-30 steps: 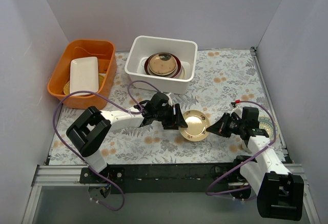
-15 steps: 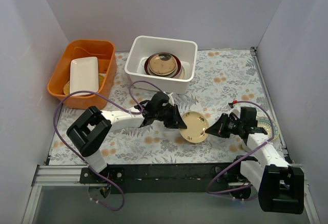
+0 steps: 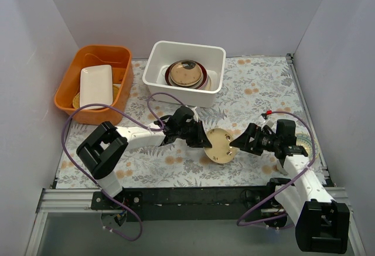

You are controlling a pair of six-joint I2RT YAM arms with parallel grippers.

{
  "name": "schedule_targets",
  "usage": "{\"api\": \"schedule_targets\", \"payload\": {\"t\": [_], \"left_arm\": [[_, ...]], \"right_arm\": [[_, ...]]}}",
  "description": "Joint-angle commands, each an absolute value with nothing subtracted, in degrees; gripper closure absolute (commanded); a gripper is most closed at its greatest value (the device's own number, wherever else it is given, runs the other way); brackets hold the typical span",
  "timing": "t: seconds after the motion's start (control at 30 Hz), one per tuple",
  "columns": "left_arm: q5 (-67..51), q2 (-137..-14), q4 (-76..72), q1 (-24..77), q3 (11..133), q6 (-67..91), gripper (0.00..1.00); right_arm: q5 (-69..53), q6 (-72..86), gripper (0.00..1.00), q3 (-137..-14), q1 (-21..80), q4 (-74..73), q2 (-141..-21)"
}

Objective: Place the plates into the plastic bin on the countertop
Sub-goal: Place the plate in the plastic bin.

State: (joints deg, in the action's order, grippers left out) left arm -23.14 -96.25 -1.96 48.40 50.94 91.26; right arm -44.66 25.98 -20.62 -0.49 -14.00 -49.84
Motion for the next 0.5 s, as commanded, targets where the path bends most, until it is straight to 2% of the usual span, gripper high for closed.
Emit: {"api": "schedule_targets", "payload": {"t": [0.0,0.17,0.47], "left_arm": [[-21.98,-94.22,-0.54,48.52,51.76,89.74,1.00],[-18.03,-91.33,2.89,48.52,53.61,87.64,1.00],[-12.22,-89.12,14.94,47.02,64.41,81.92,1.00]], "right_arm": [[-43.68,24.52,0.04,-23.20,-0.26,-15.38,-48.08],[-42.54,24.52,0.02,-23.64,-0.26,-15.99,-47.03],[-41.05,23.82,0.02,-24.43,-0.26,-17.31,-46.32]]}}
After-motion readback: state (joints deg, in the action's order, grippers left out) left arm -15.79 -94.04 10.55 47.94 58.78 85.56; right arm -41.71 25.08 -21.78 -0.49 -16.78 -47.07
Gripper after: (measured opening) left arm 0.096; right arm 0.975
